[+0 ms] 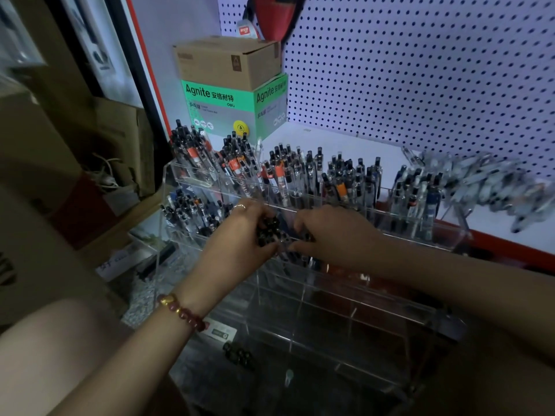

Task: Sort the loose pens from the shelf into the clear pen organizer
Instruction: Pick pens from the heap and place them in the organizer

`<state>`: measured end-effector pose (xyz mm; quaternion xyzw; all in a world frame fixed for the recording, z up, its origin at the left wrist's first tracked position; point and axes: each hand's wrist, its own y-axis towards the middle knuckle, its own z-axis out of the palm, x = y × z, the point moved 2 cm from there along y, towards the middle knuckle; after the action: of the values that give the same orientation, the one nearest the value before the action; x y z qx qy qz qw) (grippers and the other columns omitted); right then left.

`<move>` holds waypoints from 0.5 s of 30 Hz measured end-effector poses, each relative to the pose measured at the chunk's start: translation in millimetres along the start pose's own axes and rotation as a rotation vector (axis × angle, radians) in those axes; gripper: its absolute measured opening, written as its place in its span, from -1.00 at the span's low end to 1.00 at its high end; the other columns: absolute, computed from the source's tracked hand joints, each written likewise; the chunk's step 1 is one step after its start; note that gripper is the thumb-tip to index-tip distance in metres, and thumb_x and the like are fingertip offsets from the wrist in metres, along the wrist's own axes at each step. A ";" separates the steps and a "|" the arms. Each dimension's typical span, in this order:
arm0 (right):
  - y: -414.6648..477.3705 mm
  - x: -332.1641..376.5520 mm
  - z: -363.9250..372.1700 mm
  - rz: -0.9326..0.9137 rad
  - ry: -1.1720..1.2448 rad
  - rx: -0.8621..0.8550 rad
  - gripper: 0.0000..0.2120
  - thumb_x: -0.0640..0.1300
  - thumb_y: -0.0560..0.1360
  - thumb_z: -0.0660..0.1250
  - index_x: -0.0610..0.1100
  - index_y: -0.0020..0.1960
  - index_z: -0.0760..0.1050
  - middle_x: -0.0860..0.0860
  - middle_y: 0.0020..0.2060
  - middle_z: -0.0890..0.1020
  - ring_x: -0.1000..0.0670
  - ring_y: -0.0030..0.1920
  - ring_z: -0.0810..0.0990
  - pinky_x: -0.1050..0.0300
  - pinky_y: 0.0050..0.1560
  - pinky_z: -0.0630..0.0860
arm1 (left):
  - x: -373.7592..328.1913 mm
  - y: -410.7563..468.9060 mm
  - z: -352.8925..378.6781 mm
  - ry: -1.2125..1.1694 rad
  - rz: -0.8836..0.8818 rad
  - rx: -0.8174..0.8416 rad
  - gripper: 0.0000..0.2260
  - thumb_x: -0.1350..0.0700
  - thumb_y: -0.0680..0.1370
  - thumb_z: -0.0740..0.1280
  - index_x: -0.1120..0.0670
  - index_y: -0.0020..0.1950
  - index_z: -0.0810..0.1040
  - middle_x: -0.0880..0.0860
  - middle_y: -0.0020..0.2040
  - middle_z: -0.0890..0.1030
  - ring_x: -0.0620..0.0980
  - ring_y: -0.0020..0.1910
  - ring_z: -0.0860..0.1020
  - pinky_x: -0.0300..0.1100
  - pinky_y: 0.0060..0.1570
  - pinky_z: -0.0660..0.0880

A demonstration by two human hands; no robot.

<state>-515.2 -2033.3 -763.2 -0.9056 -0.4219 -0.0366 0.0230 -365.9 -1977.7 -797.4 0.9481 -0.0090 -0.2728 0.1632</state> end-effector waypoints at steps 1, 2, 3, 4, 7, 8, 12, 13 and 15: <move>-0.8 0.9 1.1 0.001 0.004 -0.003 -0.71 0.14 0.53 0.28 -0.06 0.09 0.44 0.02 -0.10 0.57 -0.01 -0.07 0.56 0.10 -0.11 0.52 | -0.1 -0.2 1.0 0.004 -0.002 0.010 -0.62 0.11 0.39 0.52 0.05 0.15 0.49 -0.05 0.03 0.44 -0.08 -0.03 0.46 -0.23 -0.02 0.46; -1.4 1.9 1.9 0.002 0.008 -0.005 -0.69 0.15 0.53 0.28 -0.05 0.12 0.42 0.02 -0.09 0.56 -0.01 -0.06 0.56 0.11 -0.12 0.50 | -0.9 -0.7 2.0 0.010 0.004 0.028 -0.64 0.10 0.40 0.51 0.04 0.14 0.51 -0.05 0.04 0.45 -0.08 -0.03 0.46 -0.24 -0.01 0.45; -1.5 2.7 3.0 0.005 0.010 -0.006 -0.67 0.15 0.53 0.28 -0.04 0.17 0.41 0.01 -0.06 0.57 -0.01 -0.04 0.56 0.11 -0.11 0.49 | -2.1 -1.2 3.2 0.020 0.018 0.051 -0.67 0.09 0.41 0.51 0.04 0.12 0.53 -0.05 0.03 0.46 -0.07 -0.03 0.48 -0.24 -0.02 0.45; -1.6 3.2 3.8 0.008 0.010 -0.013 -0.66 0.14 0.54 0.27 -0.04 0.21 0.40 0.00 -0.02 0.57 -0.02 -0.03 0.56 0.12 -0.11 0.47 | -3.6 -1.5 4.3 0.030 0.034 0.070 -0.71 0.09 0.42 0.49 0.03 0.11 0.55 -0.04 0.04 0.46 -0.06 -0.03 0.49 -0.23 -0.03 0.47; -2.6 3.0 4.4 0.022 0.009 -0.076 -0.75 0.04 0.58 0.19 -0.07 0.18 0.40 -0.03 -0.11 0.55 -0.08 -0.07 0.57 0.13 -0.18 0.40 | -6.8 -1.8 6.2 0.065 0.045 0.083 -0.72 0.11 0.46 0.45 0.05 0.16 0.57 -0.01 0.08 0.46 -0.03 -0.01 0.50 -0.17 0.02 0.49; -3.1 2.1 4.2 0.027 0.001 -0.103 -0.78 0.01 0.59 0.16 -0.09 0.14 0.41 -0.02 -0.16 0.52 -0.09 -0.10 0.57 0.13 -0.21 0.40 | -7.5 -1.7 6.5 0.083 0.042 0.080 -0.70 0.11 0.48 0.43 0.06 0.20 0.56 0.00 0.10 0.45 -0.02 0.00 0.50 -0.16 0.02 0.49; -5.1 -0.5 4.9 0.037 -0.062 -0.135 -0.81 -0.02 0.59 0.14 -0.09 0.13 0.39 0.02 -0.23 0.45 -0.06 -0.17 0.53 0.12 -0.22 0.40 | -11.3 -3.3 12.7 0.190 0.017 0.059 -0.71 0.04 0.52 0.35 0.07 0.22 0.54 0.03 0.09 0.39 0.01 0.00 0.47 -0.15 -0.10 0.48; -5.6 -0.3 5.3 0.036 -0.063 -0.124 -0.78 0.00 0.59 0.15 -0.09 0.16 0.38 0.02 -0.21 0.44 -0.06 -0.16 0.52 0.12 -0.22 0.38 | -12.7 -3.6 15.7 0.237 0.006 0.059 -0.72 0.02 0.53 0.34 0.08 0.20 0.53 0.04 0.10 0.36 0.02 0.03 0.45 -0.15 -0.12 0.47; -6.8 0.9 5.9 0.017 -0.049 -0.108 -0.72 0.04 0.59 0.16 -0.07 0.23 0.34 -0.02 -0.11 0.52 -0.06 -0.14 0.51 0.13 -0.20 0.35 | -16.2 -3.8 22.0 0.320 -0.024 0.055 -0.71 -0.02 0.53 0.31 0.09 0.19 0.48 0.08 0.16 0.32 0.05 0.13 0.40 -0.12 -0.10 0.49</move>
<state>-519.6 -2027.8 -768.9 -0.9097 -0.4121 -0.0371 -0.0360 -391.4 -1979.1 -807.8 0.9836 0.0211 -0.1198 0.1334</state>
